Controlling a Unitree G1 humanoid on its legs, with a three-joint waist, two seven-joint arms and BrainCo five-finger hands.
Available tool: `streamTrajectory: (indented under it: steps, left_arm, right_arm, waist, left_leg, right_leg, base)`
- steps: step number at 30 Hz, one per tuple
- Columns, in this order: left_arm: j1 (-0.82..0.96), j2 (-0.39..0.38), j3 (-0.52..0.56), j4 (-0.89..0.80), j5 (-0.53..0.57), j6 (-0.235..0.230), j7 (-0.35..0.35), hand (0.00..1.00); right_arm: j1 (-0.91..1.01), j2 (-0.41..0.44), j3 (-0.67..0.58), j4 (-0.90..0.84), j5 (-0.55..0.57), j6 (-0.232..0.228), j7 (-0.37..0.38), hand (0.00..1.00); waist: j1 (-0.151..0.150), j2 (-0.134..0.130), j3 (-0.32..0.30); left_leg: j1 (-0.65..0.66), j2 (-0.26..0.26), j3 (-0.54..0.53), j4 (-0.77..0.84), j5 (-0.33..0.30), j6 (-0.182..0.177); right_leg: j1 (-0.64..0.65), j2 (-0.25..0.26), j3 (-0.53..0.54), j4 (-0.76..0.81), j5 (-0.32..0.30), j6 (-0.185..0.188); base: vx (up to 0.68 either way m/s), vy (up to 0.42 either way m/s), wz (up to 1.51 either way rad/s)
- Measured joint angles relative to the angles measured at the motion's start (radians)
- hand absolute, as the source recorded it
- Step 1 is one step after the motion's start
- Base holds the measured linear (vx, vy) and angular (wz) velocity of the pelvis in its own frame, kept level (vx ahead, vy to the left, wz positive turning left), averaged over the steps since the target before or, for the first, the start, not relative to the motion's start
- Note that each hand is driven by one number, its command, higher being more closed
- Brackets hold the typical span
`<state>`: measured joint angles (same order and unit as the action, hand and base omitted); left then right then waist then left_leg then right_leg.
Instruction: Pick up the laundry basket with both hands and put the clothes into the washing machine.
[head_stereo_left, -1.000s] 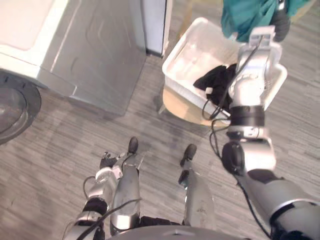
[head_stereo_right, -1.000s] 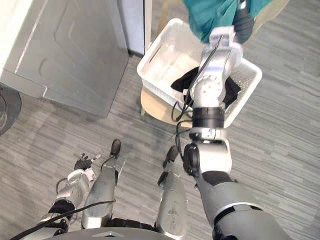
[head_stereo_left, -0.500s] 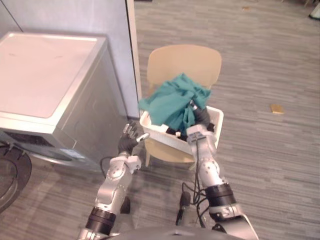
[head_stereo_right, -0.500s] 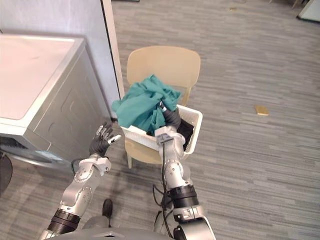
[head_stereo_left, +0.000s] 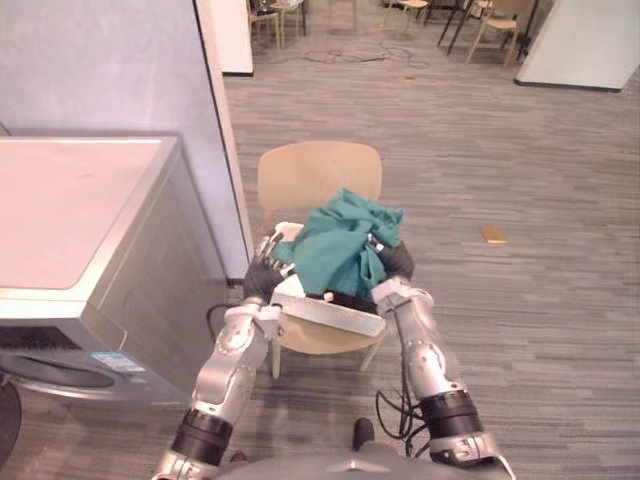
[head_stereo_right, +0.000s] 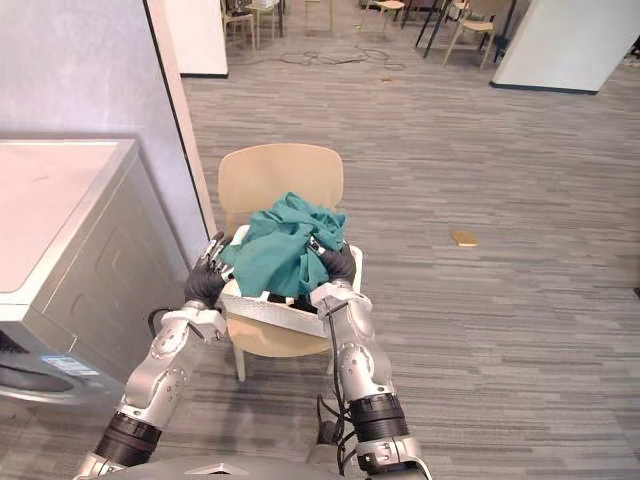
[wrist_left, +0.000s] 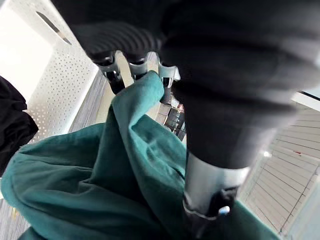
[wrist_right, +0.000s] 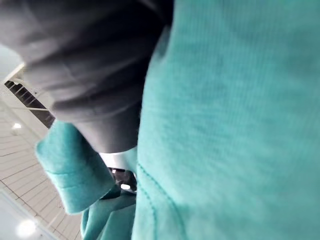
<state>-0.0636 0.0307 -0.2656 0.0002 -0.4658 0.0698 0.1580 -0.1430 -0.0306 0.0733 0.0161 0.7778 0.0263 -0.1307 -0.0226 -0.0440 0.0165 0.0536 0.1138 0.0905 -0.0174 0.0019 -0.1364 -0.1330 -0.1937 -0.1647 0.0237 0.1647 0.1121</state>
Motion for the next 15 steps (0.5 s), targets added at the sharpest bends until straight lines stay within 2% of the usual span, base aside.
streamTrajectory:
  steps: [7,15]
  left_arm:
    - [-0.071,0.017,-0.067,0.046,-0.036,0.011,-0.033,0.0]
    - [-0.138,0.031,-0.143,0.173,-0.042,0.041,-0.035,0.0]
  right_arm:
    - [0.007,-0.03,0.0,0.0,0.003,0.005,0.019,1.0]
    - [0.038,-0.041,0.0,0.0,0.004,0.005,0.019,1.0]
  waist:
    - [-0.004,-0.006,-0.005]
    - [-0.017,-0.037,-0.024]
  left_leg:
    - [0.0,0.001,0.019,0.0,-0.005,-0.001]
    - [-0.002,0.001,0.023,0.001,-0.011,0.001]
  right_leg:
    - [-0.003,0.006,0.018,-0.019,0.017,-0.001]
    - [-0.002,0.006,0.025,-0.03,0.021,0.003]
  base:
    - [0.0,-0.01,-0.08]
    - [0.0,-0.003,-0.01]
